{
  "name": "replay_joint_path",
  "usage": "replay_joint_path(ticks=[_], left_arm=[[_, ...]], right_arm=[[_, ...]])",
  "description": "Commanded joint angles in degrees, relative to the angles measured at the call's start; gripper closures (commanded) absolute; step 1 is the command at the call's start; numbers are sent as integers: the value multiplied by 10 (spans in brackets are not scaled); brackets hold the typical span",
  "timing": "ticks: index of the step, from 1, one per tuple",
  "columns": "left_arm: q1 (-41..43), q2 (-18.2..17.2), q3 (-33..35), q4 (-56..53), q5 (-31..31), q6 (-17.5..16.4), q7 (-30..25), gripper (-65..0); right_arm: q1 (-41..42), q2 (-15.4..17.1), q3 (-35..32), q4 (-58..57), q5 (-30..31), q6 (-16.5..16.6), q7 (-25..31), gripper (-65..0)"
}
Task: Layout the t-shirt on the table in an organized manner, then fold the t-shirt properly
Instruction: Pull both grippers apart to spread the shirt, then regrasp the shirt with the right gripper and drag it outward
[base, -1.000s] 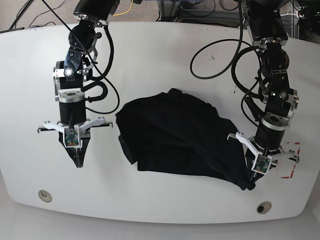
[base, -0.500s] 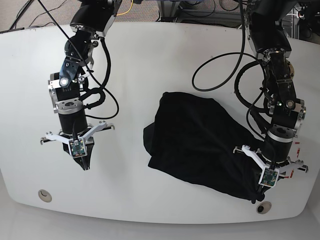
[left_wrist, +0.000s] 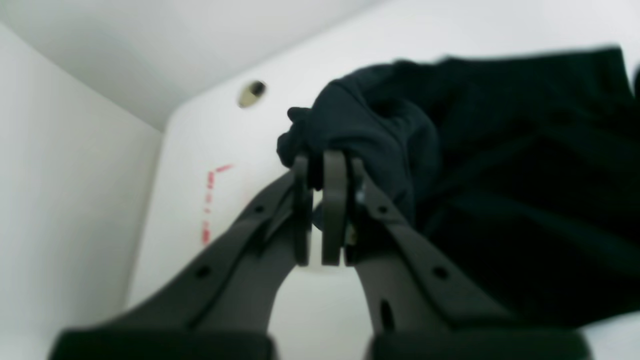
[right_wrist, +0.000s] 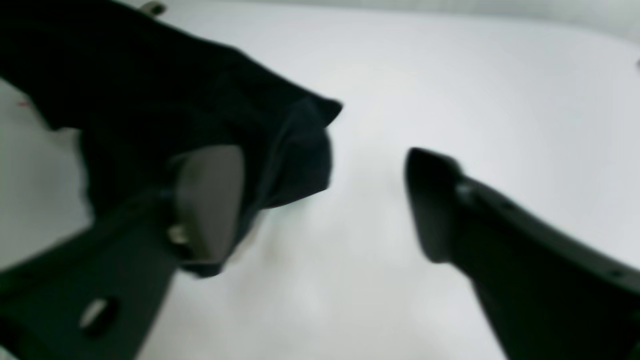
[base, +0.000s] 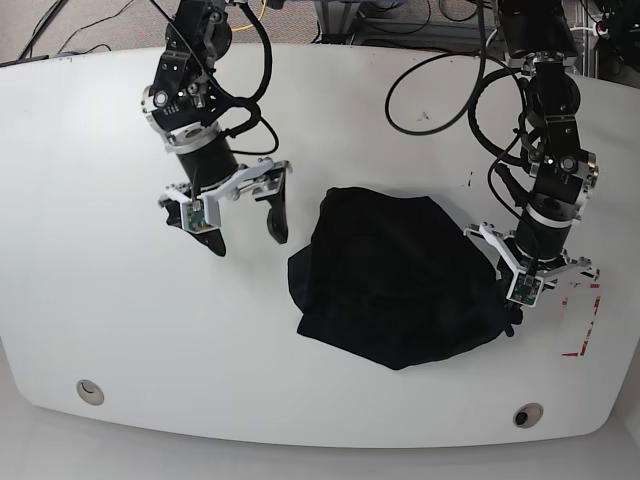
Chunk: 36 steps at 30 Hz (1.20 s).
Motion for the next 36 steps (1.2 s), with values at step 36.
replay_joint_path(ticks=[36], left_arm=[[36,-8,-78,8,2,-32,-17,0]], right_arm=[[55,-3,-64,-296,233,2,20,-461]])
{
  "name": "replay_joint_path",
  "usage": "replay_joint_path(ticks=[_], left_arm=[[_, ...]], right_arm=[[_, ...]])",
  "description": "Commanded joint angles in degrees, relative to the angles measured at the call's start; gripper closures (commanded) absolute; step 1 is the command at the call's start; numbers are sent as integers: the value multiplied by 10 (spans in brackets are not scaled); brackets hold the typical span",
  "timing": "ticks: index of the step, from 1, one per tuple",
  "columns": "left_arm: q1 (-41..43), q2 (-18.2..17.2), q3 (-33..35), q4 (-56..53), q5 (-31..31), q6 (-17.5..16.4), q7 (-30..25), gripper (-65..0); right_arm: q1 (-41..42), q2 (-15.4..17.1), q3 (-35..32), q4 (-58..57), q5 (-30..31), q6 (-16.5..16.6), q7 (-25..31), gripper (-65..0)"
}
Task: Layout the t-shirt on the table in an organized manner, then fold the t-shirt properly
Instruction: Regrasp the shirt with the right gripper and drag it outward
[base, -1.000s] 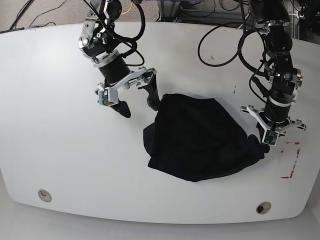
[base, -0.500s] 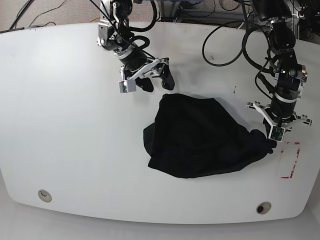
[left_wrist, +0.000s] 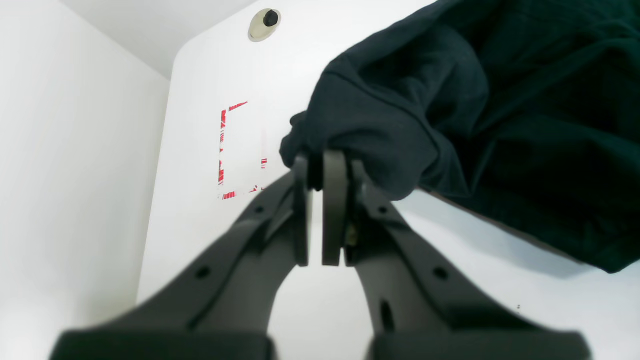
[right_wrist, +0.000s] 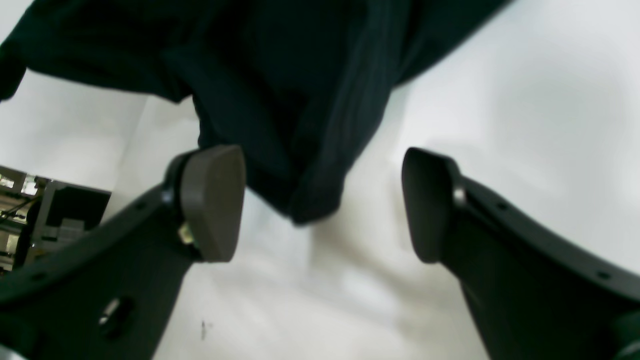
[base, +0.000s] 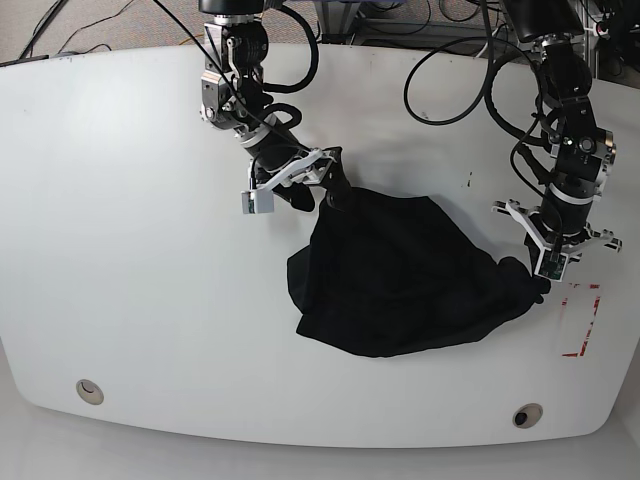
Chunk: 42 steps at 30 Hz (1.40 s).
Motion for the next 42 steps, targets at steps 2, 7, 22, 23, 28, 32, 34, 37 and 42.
replay_joint_path(ticks=[2,7,22,23,28,32,34,37,42], left_arm=[[-8,-6,-3,8,-2,5,-16,0],[-8,-6,-3,8,-1,5,-16,0],[-10,-6,-3,7,-1,5,-16,0],[-11,-6,-3,7,-1,5,-16,0],[-13,-5,2,8,-1,5,-16,0],[-21,-5,17,11,-1,5,-16,0],[-31,-5,26,11,-1,5,-16,0],[-44,-3,33,11,-1,6,-16,0],[-89,13,46,11,0,6,-16,0]], right_arm=[[28,-1,-1,-11,14,10,13,-457],[53,-1,-1,-46,14,11,13,-452],[82,-1,-1,-74,14,17,13,0],[81,-1,-1,-68,15,17,12,0],[63,-1,4,-2,15,16,-28,0],[45,7,4,75,15,12,-59,0],[36,18,4,126,15,12,-76,0],[29,30,5,184,15,12,-100,0],[33,41,50,242,15,17,-132,0]])
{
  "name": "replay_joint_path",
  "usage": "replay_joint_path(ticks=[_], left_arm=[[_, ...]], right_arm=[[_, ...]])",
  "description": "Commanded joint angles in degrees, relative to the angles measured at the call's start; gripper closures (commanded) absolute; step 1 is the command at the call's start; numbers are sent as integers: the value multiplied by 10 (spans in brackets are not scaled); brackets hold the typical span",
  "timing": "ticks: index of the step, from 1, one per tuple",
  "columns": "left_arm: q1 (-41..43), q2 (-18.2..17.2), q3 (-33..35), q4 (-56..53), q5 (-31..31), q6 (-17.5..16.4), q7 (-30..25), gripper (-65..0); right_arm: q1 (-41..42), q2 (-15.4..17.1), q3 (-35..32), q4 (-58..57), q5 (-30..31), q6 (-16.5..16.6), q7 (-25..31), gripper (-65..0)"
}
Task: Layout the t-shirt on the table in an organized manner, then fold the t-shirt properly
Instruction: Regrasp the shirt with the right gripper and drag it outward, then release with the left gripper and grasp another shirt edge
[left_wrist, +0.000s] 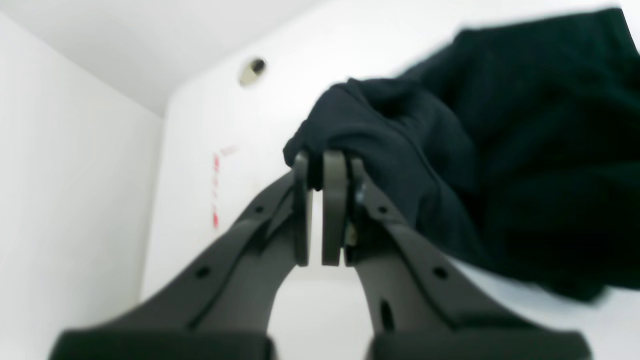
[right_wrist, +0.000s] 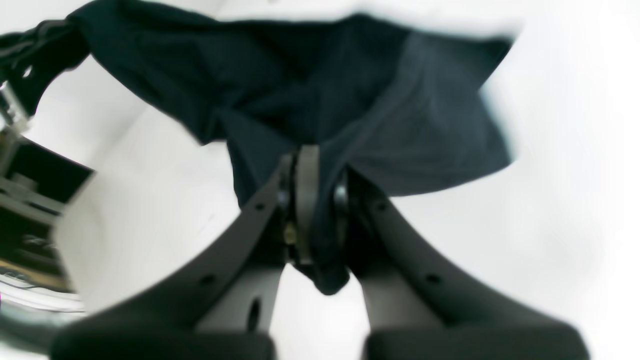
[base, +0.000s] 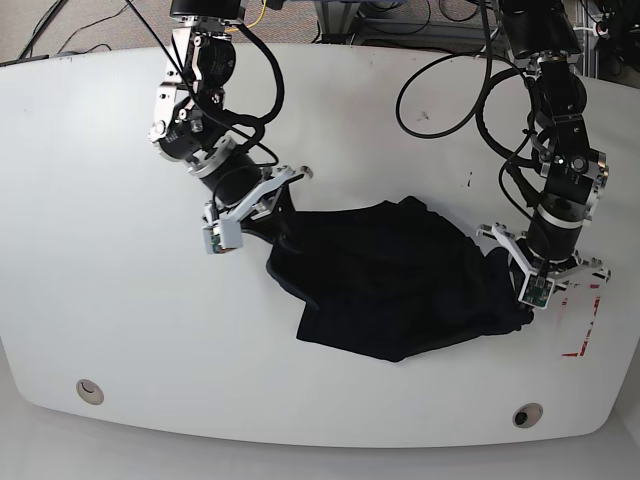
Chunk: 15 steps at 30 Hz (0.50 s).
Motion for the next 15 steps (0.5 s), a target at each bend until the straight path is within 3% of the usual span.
replay_joint_path(ticks=[1,15], left_arm=[[-38,12,2,12,-2,6,-17,0],[-169,25,45,12,-1,7,-15,0]], right_arm=[[13,5,36,30,11,3,1,0],[137,120,110,-15,80,27,-25,0]])
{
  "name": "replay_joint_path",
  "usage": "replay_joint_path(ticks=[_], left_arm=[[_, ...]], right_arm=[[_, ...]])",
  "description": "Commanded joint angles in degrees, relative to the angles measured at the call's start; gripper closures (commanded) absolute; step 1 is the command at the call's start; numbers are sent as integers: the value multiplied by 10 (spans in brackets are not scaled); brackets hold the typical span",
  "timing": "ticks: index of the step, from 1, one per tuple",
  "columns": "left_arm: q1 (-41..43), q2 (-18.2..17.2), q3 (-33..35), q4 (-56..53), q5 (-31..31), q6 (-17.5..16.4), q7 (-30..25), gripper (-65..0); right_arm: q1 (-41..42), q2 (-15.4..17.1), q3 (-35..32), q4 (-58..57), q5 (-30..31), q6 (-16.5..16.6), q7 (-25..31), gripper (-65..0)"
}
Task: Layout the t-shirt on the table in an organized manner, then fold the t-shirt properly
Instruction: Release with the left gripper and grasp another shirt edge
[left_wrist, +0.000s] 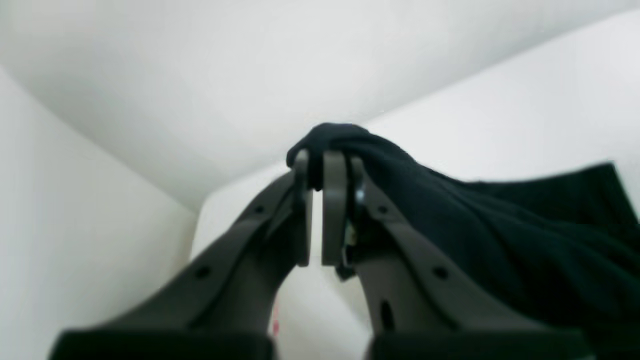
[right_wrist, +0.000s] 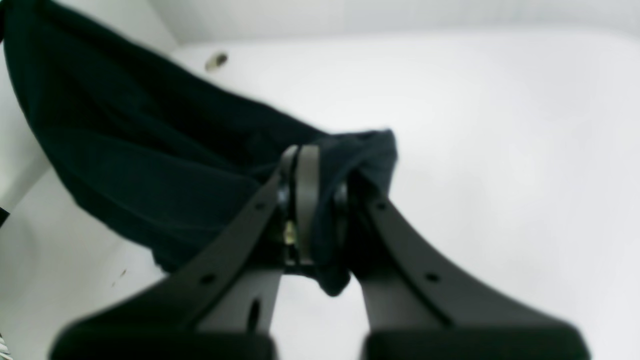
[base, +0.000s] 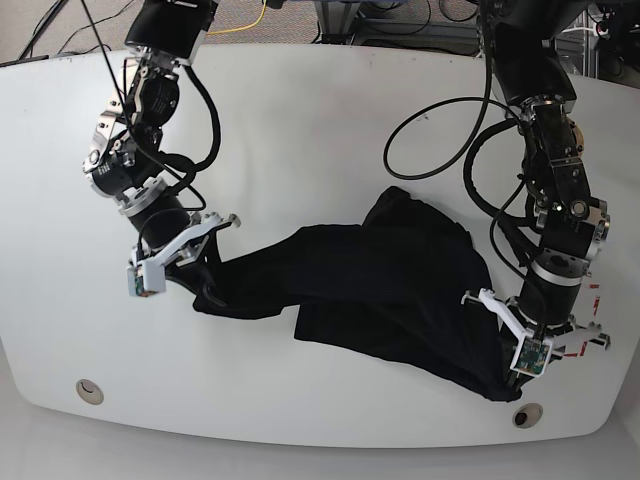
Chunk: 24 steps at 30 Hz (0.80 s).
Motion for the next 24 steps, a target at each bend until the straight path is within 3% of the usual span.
replay_joint_path(ticks=[1,12,19,24], left_arm=[[-40,-2,6,11,-3,5,-16,0],[-138,-2,27,11,-3,5,-13,0],[-218,-3,26,10,-3,5,38,0],[-290,-6,26,8,-3,5,73,0]], right_arm=[[50,36,12,-22,34,5,0,0],[241,134,11,-157,69,6,-14,0],[379,169,7,-249,69,36,-45,0],[491,190,-38,-309,69,43,-54,0]])
